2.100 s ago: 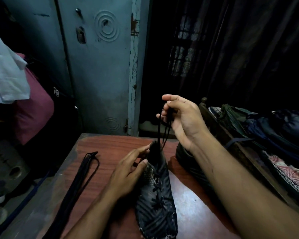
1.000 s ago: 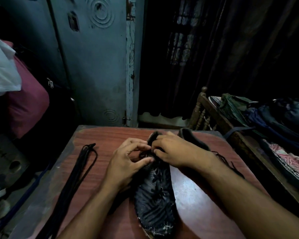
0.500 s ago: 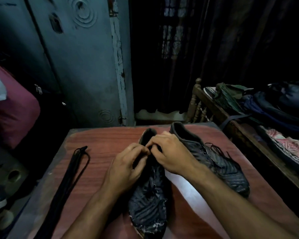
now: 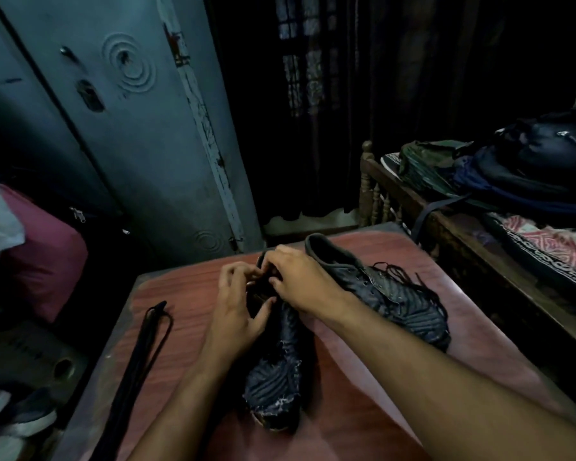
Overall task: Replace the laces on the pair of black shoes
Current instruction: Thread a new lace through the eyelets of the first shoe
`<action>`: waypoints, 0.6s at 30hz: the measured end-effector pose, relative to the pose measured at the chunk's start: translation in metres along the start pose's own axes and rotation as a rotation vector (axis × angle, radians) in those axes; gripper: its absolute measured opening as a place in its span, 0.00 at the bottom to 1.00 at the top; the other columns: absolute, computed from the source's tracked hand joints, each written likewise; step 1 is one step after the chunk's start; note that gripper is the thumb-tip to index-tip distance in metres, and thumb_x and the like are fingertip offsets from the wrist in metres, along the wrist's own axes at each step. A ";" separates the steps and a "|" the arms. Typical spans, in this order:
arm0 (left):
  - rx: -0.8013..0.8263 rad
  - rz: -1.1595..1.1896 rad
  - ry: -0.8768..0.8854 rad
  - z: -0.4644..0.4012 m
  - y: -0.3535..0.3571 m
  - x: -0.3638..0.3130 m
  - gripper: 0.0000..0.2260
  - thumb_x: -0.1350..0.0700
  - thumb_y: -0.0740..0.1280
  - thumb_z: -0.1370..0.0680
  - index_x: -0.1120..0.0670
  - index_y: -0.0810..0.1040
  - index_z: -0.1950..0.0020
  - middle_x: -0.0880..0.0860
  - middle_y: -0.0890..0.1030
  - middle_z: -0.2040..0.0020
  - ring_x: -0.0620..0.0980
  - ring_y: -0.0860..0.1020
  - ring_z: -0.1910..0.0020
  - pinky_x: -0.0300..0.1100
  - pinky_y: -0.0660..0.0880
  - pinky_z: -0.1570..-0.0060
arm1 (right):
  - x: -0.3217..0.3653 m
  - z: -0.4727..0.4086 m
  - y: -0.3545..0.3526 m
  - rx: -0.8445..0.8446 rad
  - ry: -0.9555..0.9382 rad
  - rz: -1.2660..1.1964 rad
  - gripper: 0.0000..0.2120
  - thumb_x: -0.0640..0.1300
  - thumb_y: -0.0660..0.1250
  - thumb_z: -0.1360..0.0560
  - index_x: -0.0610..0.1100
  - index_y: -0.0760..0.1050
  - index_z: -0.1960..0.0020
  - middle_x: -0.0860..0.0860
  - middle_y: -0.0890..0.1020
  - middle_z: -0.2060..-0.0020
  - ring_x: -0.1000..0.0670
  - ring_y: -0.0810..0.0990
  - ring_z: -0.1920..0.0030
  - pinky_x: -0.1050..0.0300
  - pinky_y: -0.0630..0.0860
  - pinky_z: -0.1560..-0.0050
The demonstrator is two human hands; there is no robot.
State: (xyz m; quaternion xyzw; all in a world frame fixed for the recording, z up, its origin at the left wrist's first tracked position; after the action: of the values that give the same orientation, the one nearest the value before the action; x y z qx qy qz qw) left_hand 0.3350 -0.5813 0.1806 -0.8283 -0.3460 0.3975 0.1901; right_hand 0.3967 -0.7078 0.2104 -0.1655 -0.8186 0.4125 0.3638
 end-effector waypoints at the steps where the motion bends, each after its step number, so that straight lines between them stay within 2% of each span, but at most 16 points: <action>1: 0.003 0.005 -0.014 0.000 0.001 -0.002 0.20 0.61 0.75 0.26 0.55 0.72 0.39 0.50 0.68 0.41 0.48 0.75 0.41 0.43 0.76 0.37 | 0.004 -0.004 -0.001 0.013 -0.009 0.008 0.09 0.35 0.68 0.26 0.46 0.74 0.49 0.48 0.75 0.50 0.42 0.78 0.48 0.46 0.75 0.51; 3: -0.002 0.006 -0.047 0.002 0.002 -0.004 0.21 0.63 0.75 0.26 0.55 0.72 0.38 0.51 0.69 0.40 0.50 0.76 0.40 0.46 0.76 0.36 | 0.011 -0.011 -0.001 0.040 -0.048 0.060 0.12 0.33 0.67 0.27 0.45 0.70 0.49 0.47 0.72 0.50 0.40 0.77 0.50 0.47 0.71 0.53; 6: -0.063 -0.002 -0.108 0.013 -0.003 -0.004 0.20 0.60 0.77 0.26 0.53 0.73 0.40 0.50 0.70 0.42 0.48 0.75 0.41 0.44 0.76 0.37 | 0.010 -0.021 0.007 0.117 -0.068 0.195 0.14 0.38 0.71 0.26 0.45 0.68 0.46 0.47 0.80 0.50 0.40 0.79 0.46 0.47 0.68 0.47; 9: -0.034 0.013 -0.200 0.033 -0.006 0.001 0.15 0.53 0.76 0.24 0.49 0.76 0.41 0.45 0.75 0.44 0.42 0.76 0.42 0.42 0.76 0.40 | 0.009 -0.028 0.011 0.245 -0.062 0.330 0.14 0.44 0.71 0.25 0.45 0.72 0.42 0.47 0.83 0.46 0.41 0.79 0.41 0.48 0.69 0.44; 12: 0.003 0.056 -0.260 0.056 -0.014 0.004 0.13 0.51 0.72 0.22 0.47 0.78 0.38 0.41 0.77 0.42 0.40 0.78 0.40 0.44 0.77 0.39 | 0.016 -0.033 0.003 0.331 -0.083 0.442 0.10 0.43 0.66 0.23 0.48 0.80 0.43 0.48 0.84 0.45 0.43 0.79 0.39 0.49 0.72 0.45; 15: -0.013 -0.004 -0.307 0.074 -0.029 0.002 0.10 0.54 0.70 0.20 0.46 0.80 0.39 0.39 0.79 0.43 0.38 0.78 0.41 0.44 0.77 0.40 | 0.020 -0.021 -0.016 0.220 -0.074 0.408 0.11 0.43 0.63 0.24 0.49 0.82 0.46 0.48 0.84 0.47 0.42 0.80 0.42 0.48 0.76 0.45; 18: 0.010 0.028 -0.317 0.091 -0.043 -0.018 0.14 0.46 0.69 0.21 0.45 0.79 0.36 0.38 0.77 0.39 0.35 0.75 0.37 0.43 0.74 0.35 | 0.008 0.026 -0.044 -0.114 -0.024 0.336 0.09 0.46 0.66 0.24 0.49 0.81 0.45 0.46 0.80 0.49 0.39 0.78 0.45 0.43 0.74 0.46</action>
State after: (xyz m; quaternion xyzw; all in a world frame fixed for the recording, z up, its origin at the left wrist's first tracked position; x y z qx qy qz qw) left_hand 0.2370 -0.5614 0.1594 -0.7592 -0.3579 0.5275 0.1318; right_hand 0.3735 -0.7445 0.2390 -0.3156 -0.8056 0.4224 0.2702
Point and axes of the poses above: each hand's wrist, its own z-axis away from the middle knuckle, its own y-axis out of the palm, x = y × z, the point moved 5 cm from there along -z, towards the middle knuckle
